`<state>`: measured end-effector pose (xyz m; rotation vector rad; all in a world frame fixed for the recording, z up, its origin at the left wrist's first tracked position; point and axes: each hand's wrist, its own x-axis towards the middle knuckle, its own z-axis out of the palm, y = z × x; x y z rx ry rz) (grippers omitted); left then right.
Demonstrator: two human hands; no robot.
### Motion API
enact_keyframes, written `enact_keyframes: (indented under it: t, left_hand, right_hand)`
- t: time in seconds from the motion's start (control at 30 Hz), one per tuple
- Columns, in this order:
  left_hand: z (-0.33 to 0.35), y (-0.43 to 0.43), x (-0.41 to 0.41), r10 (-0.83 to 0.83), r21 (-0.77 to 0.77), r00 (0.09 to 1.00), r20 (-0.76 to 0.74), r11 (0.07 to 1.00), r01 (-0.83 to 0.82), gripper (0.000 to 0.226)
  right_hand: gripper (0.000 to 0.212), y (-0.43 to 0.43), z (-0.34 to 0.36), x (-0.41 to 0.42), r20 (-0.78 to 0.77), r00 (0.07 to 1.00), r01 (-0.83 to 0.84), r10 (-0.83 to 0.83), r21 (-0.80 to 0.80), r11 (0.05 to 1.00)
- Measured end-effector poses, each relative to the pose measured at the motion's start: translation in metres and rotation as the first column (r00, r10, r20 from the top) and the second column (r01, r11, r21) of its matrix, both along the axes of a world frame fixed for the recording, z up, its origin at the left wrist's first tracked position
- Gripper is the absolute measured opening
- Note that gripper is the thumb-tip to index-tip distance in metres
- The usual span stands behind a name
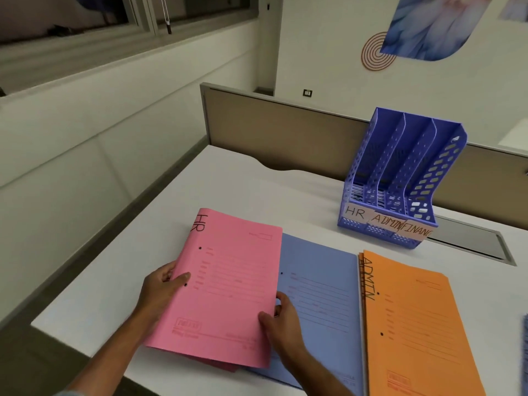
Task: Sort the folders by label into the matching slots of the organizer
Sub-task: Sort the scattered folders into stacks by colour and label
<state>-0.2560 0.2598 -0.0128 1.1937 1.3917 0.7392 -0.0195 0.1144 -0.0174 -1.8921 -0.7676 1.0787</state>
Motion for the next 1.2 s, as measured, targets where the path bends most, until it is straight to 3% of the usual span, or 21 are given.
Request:
enact_keyframes:
  t: [0.2, 0.4, 0.67, 0.8, 1.1, 1.2]
  left_hand:
    - [-0.017, 0.012, -0.025, 0.036, 0.001, 0.996, -0.086, 0.999, -0.036, 0.046]
    - [-0.029, 0.019, -0.031, 0.019, -0.017, 0.991, -0.131, 1.000, -0.021, 0.053]
    - [-0.025, 0.024, -0.027, -0.002, -0.025, 0.979, -0.203, 1.000, -0.003, 0.059]
    - [-0.025, 0.023, -0.027, 0.003, -0.007, 0.972, -0.236, 1.000, -0.005, 0.058]
    - [-0.002, 0.003, 0.001, 0.034, 0.170, 0.859, -0.510, 0.983, 0.062, 0.051]
    - [0.012, -0.016, 0.029, 0.054, 0.281, 0.859, -0.510, 0.954, 0.107, 0.050]
  right_hand:
    - [0.056, 0.017, -0.003, -0.028, 0.033, 0.998, -0.048, 0.049, -0.043, 0.998]
    - [0.053, 0.023, -0.002, -0.037, 0.153, 0.980, -0.114, 0.130, -0.109, 0.988]
    - [0.046, 0.018, 0.001, -0.032, 0.451, 0.818, -0.263, 0.358, -0.260, 0.929]
    - [0.045, 0.017, -0.001, -0.026, 0.509, 0.751, -0.306, 0.420, -0.295, 0.905]
    - [0.051, -0.008, -0.004, -0.009, 0.606, 0.757, -0.216, 0.242, -0.118, 0.969]
    - [0.053, -0.021, -0.003, 0.003, 0.637, 0.750, -0.186, 0.177, -0.054, 0.981]
